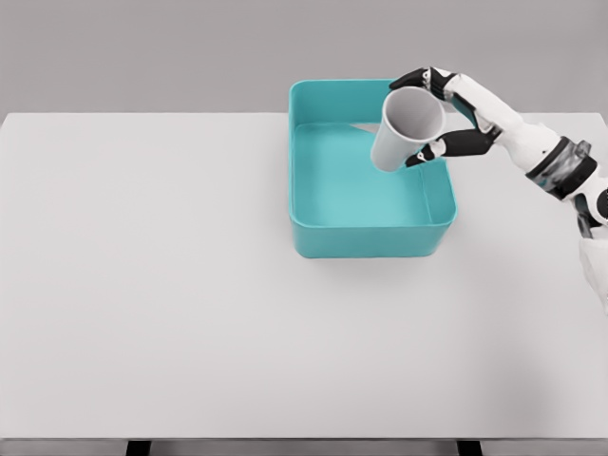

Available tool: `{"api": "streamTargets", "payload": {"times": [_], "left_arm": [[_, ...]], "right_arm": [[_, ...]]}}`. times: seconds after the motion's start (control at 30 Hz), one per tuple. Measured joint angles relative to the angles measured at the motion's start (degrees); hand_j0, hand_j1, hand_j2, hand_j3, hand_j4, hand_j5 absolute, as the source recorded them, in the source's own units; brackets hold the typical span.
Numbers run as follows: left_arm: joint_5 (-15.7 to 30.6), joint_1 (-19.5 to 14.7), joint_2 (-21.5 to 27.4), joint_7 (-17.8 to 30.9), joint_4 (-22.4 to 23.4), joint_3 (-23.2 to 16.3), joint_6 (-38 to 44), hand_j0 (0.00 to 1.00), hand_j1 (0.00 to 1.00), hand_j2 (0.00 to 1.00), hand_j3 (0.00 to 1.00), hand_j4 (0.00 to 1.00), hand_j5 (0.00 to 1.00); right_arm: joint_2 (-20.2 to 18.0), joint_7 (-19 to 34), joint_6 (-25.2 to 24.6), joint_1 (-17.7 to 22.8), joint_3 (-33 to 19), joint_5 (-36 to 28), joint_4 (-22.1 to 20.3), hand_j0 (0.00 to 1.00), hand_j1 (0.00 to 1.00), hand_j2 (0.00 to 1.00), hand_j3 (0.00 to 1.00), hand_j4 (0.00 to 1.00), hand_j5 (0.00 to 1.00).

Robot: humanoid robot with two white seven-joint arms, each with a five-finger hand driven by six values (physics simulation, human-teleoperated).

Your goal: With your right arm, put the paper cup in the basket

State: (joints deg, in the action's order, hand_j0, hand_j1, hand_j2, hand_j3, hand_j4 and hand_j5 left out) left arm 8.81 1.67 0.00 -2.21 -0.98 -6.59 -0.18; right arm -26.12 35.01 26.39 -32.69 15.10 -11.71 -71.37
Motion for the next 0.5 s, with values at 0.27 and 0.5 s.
{"api": "streamTargets", "payload": {"times": [0.27, 0.5], "left_arm": [[-0.01, 0.00, 0.00, 0.00, 0.00, 0.00, 0.00, 1.00, 1.00, 1.00, 1.00, 1.00, 1.00], [-0.01, 0.00, 0.00, 0.00, 0.00, 0.00, 0.00, 1.00, 1.00, 1.00, 1.00, 1.00, 1.00]], "right_arm": [[2.89, 0.00, 0.00, -1.32, 0.05, 4.69, 3.56, 0.61, 0.61, 0.61, 0.61, 0.61, 0.61], [4.01, 0.00, 0.00, -2.81, 0.05, 8.79, 5.93, 0.61, 0.61, 0.61, 0.61, 0.61, 0.61]]}}
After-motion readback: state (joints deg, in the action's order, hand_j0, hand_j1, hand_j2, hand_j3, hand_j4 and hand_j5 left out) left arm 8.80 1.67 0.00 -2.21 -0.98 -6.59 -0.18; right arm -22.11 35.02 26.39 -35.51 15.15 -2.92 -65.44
